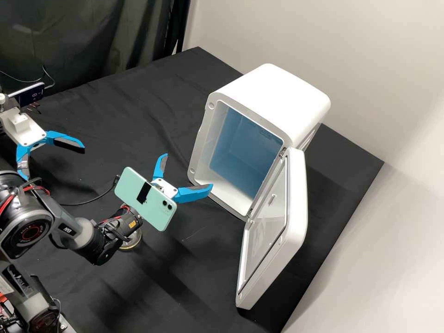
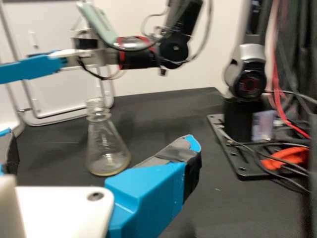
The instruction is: Place the flask in the incubator
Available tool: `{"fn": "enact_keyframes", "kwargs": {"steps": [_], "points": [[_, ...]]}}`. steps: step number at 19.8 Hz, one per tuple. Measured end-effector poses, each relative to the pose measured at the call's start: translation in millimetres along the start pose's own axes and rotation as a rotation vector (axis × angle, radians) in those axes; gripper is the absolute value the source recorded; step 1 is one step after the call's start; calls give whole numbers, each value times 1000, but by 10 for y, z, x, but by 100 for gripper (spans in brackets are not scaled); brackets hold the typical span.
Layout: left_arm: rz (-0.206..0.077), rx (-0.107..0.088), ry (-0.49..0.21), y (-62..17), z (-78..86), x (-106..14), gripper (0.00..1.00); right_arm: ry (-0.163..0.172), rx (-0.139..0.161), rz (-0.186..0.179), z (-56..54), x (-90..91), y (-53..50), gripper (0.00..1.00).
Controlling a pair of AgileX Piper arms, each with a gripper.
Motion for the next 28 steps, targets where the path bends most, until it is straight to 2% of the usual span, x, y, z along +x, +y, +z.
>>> {"fn": "enact_keyframes", "kwargs": {"steps": [3, 5, 8, 12, 13, 19, 23, 28], "points": [[-10, 14, -13, -28, 42, -11, 100, 0, 0, 0, 0, 0, 0, 100], [-8, 16, -4, -27, 34, -8, 100, 0, 0, 0, 0, 0, 0, 100], [-5, 11, 7, -24, 25, -8, 100, 21, -12, 17, -38, -48, 55, 100], [-5, 11, 7, -24, 25, -8, 100, 42, -27, 18, -81, -188, 72, 100], [-5, 11, 7, -24, 25, -8, 100, 55, -35, 8, -99, -227, 63, 100], [-6, 11, 7, -27, 24, -7, 100, 70, -62, -41, -95, -431, -9, 100], [-14, 7, 8, -41, 20, -3, 100, 79, -94, -79, -73, -563, -47, 100], [-13, 6, 10, -40, 18, -3, 100, 96, -125, -81, -72, -601, -14, 100]]}}
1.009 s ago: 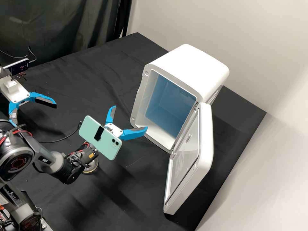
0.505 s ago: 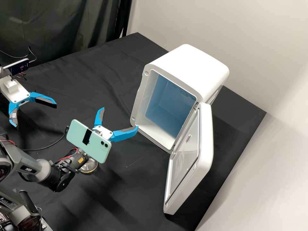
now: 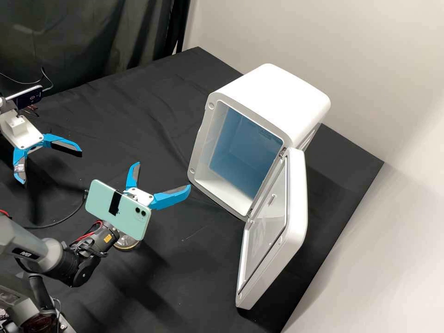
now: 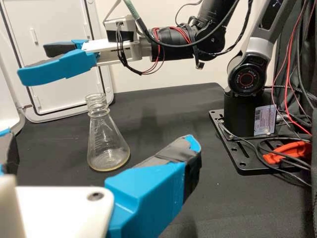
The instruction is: Place the flask in the incubator
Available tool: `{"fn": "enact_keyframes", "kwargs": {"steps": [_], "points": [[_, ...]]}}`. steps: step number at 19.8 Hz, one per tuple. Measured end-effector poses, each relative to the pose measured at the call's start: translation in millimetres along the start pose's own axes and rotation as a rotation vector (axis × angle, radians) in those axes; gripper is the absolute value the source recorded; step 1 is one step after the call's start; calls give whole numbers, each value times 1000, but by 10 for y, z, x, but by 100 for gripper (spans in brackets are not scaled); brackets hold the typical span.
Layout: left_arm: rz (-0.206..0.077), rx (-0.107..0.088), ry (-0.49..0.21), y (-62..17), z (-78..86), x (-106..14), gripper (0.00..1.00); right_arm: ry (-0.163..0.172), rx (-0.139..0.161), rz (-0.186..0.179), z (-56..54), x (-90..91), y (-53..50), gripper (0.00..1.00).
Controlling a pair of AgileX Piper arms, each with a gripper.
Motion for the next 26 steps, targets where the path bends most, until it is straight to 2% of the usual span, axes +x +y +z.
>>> {"fn": "enact_keyframes", "kwargs": {"steps": [3, 5, 8, 11, 13, 16, 17, 20, 22, 24, 26], "points": [[0, 0, 0, 0, 0, 0, 100, 9, -20, -19, 10, -11, -4, 100], [0, 0, 2, 1, -3, -1, 100, 3, -34, -30, 44, -26, 1, 100], [3, -2, 20, 5, -34, -9, 100, 9, -47, -70, 80, -46, -17, 100], [3, -2, 20, 5, -34, -9, 100, 16, -59, -93, 95, -63, -25, 100], [3, -2, 20, 5, -34, -9, 100, 16, -47, -103, 107, -75, -25, 100], [3, -2, 20, 5, -34, -9, 100, 35, -36, -139, 106, -109, -33, 100], [3, -2, 20, 5, -34, -9, 100, 42, -41, -144, 100, -119, -30, 100], [2, -1, 9, 2, -16, -4, 100, 44, -28, -142, 92, -143, -8, 100], [1, 0, 4, 1, -6, -2, 100, 50, -35, -139, 79, -167, 13, 100], [1, -1, 2, 1, -2, 0, 100, 49, -28, -143, 78, -199, 32, 100], [1, -2, 4, 1, -4, 0, 100, 45, -19, -164, 90, -235, 34, 100]]}}
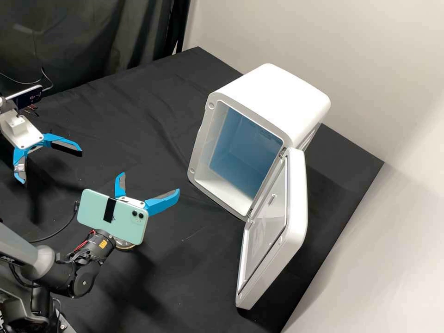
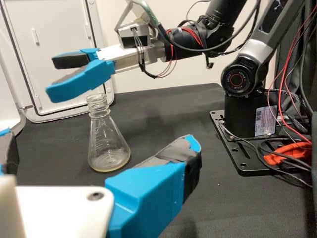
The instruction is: Place the flask in the incubator
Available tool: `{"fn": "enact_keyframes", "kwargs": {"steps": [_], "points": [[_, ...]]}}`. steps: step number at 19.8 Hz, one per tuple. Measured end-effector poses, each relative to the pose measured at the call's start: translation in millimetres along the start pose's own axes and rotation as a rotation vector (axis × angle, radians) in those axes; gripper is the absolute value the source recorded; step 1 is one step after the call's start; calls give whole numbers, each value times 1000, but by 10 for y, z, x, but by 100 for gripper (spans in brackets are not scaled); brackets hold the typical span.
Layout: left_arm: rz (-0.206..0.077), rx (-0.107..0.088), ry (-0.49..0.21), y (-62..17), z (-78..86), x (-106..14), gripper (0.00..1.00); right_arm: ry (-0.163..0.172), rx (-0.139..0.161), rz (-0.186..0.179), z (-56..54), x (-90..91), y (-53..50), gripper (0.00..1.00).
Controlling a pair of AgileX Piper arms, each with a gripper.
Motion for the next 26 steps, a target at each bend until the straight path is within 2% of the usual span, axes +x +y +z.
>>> {"fn": "enact_keyframes", "kwargs": {"steps": [6, 8, 13, 16, 18, 20, 26], "points": [[1, -2, -4, -1, 13, 5, 100, -18, -2, -114, 98, -69, -93, 100], [1, -2, -4, -1, 13, 5, 100, -20, -19, -147, 131, -83, -125, 100], [-1, -2, -13, -3, 31, 10, 100, 20, -60, -260, 191, -96, -255, 100], [-1, -2, -13, -3, 31, 10, 100, 24, -79, -303, 247, -136, -304, 100], [-1, -2, -13, -3, 31, 10, 100, 23, -90, -324, 299, -157, -338, 100], [-1, -2, -13, -3, 31, 10, 100, 32, -85, -339, 317, -158, -365, 100], [-1, -2, -13, -3, 31, 10, 100, 42, -83, -352, 344, -151, -399, 100]]}}
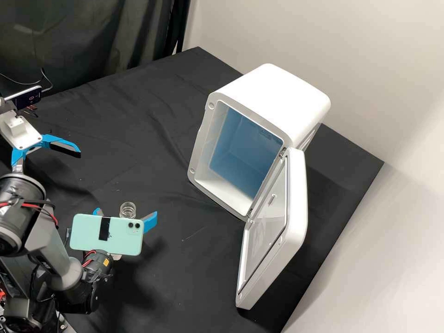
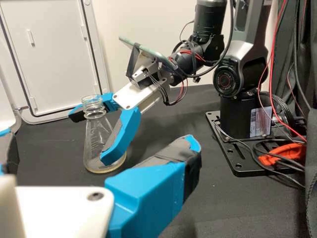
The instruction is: Place the flask in the incubator
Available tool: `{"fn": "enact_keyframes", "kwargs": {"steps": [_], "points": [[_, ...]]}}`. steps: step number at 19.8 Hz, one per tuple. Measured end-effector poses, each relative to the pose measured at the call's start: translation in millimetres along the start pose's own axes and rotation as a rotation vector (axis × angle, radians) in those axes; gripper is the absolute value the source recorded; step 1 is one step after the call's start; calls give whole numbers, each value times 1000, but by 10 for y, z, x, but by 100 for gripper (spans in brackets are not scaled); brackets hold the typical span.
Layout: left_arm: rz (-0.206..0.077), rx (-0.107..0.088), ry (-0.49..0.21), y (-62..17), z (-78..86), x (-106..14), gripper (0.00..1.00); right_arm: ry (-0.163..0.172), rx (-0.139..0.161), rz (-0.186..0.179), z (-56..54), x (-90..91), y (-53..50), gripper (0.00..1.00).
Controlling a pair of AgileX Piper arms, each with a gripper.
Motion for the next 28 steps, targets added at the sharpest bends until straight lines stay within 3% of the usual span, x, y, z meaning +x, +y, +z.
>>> {"fn": "enact_keyframes", "kwargs": {"steps": [9, 20, 21, 28], "points": [[-2, 1, -12, -3, 22, 6, 100, 21, 11, -27, 72, 42, -89, 100], [10, 6, -14, 17, 29, -1, 100, 12, 24, -20, 93, 53, -93, 100], [10, 6, -14, 17, 29, -1, 100, 13, 23, -21, 91, 54, -94, 0], [10, 6, -14, 17, 29, -1, 100, 14, 23, -22, 90, 55, -94, 0]]}}
